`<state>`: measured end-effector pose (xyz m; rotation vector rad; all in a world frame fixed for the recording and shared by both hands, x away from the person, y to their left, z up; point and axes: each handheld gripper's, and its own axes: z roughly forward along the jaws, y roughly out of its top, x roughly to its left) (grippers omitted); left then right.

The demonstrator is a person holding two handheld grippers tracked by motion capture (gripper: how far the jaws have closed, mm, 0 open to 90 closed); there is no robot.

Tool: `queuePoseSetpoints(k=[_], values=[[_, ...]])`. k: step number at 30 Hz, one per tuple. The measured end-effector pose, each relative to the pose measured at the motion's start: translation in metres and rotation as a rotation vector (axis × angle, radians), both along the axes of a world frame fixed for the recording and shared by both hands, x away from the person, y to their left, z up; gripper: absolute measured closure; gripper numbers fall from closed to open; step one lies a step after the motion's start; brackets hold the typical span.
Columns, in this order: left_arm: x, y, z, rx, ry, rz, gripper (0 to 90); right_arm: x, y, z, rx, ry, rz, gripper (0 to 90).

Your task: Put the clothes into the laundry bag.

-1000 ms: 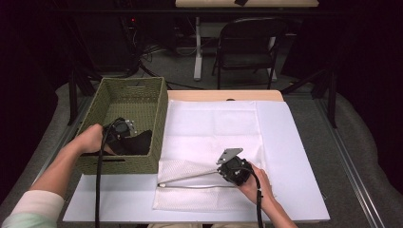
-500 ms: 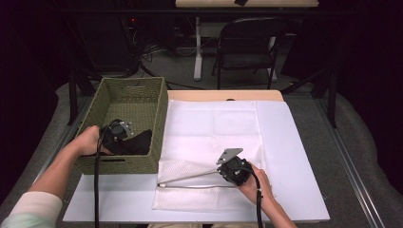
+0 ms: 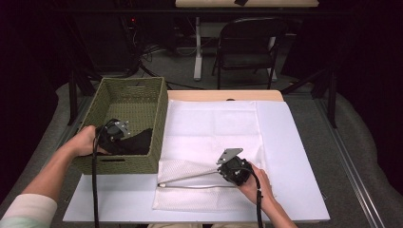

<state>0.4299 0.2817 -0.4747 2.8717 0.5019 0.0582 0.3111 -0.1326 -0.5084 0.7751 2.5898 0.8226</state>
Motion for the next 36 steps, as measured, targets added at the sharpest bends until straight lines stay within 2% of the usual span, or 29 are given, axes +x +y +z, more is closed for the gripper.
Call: queuePoseSetpoints(k=[4, 8, 16, 19, 22, 25, 31, 35, 36], values=[[-0.001, -0.001, 0.004, 0.008, -0.023, -0.004, 65.6, -0.001, 0.000, 0.001, -0.005, -0.002, 0.000, 90.0], [-0.002, 0.003, 0.011, -0.020, -0.031, 0.006, 65.7, -0.001, 0.000, 0.001, -0.008, -0.005, -0.003, 90.0], [-0.006, 0.005, 0.024, -0.018, -0.075, -0.005, 65.8, -0.001, 0.001, 0.000, -0.012, -0.005, 0.001, 90.0], [-0.007, 0.007, 0.027, -0.026, -0.082, -0.001, 65.8, -0.002, 0.001, 0.001, -0.007, -0.001, -0.007, 90.0], [-0.006, 0.009, 0.030, -0.043, -0.072, 0.012, 65.8, -0.002, 0.000, 0.002, -0.010, -0.009, 0.004, 90.0], [-0.007, 0.010, 0.035, -0.038, -0.078, 0.014, 65.9, 0.000, 0.000, 0.000, -0.006, 0.006, -0.002, 90.0], [-0.010, 0.010, 0.048, -0.038, -0.110, 0.016, 66.0, -0.002, 0.000, 0.002, -0.009, -0.011, 0.004, 90.0], [-0.012, 0.009, 0.056, -0.030, -0.117, 0.015, 66.1, -0.002, 0.000, 0.002, -0.011, -0.013, -0.002, 90.0], [-0.012, 0.009, 0.058, -0.031, -0.131, 0.013, 66.1, -0.003, 0.000, 0.002, -0.005, -0.006, -0.014, 90.0]])
